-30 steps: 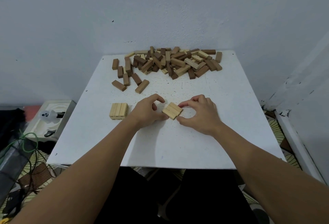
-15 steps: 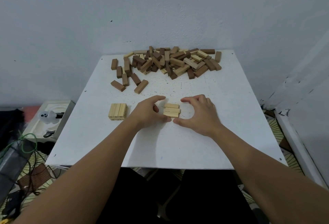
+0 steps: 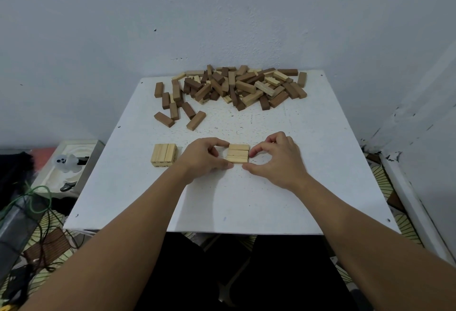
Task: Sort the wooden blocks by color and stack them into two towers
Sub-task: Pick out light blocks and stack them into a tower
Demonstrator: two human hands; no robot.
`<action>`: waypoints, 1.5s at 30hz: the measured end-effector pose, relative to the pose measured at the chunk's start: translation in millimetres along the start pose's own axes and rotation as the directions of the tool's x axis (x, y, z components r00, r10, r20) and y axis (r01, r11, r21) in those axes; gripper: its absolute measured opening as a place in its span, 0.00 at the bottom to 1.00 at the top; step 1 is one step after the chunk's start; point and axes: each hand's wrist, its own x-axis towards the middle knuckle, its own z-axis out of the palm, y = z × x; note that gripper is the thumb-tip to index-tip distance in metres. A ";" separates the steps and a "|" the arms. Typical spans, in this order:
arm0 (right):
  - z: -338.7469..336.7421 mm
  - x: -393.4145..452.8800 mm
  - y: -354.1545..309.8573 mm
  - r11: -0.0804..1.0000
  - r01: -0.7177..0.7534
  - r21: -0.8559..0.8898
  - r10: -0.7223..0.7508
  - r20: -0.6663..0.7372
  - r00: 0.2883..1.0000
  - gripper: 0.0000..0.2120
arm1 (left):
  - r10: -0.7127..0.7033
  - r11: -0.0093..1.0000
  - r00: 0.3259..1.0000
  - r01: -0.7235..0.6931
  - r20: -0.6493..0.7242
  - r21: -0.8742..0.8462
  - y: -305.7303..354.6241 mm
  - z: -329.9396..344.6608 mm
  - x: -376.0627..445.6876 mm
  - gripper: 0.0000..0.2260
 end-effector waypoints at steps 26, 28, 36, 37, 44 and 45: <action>-0.2 2.0 0.8 1.000 -0.019 0.018 0.019 -0.007 1.000 0.14 | -0.044 0.998 0.998 0.042 -0.041 -0.051 -1.7 1.8 -4.7 0.09; -0.3 2.2 1.0 1.000 -0.020 0.020 0.021 -0.009 1.000 0.14 | -0.046 0.998 0.998 0.044 -0.045 -0.048 -1.5 2.2 -4.6 0.08; 0.8 2.1 3.2 1.000 -0.013 0.023 0.013 -0.023 1.000 0.15 | -0.047 0.997 0.998 0.044 -0.052 -0.060 -2.0 2.9 -3.7 0.10; 1.2 2.2 3.5 1.000 -0.015 0.025 0.016 -0.027 1.000 0.17 | -0.046 0.997 0.997 0.042 -0.060 -0.063 -2.8 3.0 -3.8 0.12; 1.0 5.1 2.7 0.998 -0.038 -0.056 0.039 0.018 0.999 0.34 | -0.023 0.998 1.000 0.023 -0.006 0.050 4.1 -2.0 2.1 0.32; 0.8 5.2 2.7 0.997 -0.034 -0.067 0.036 0.028 0.999 0.35 | -0.019 0.997 1.000 0.018 0.011 0.069 5.7 -2.7 2.8 0.34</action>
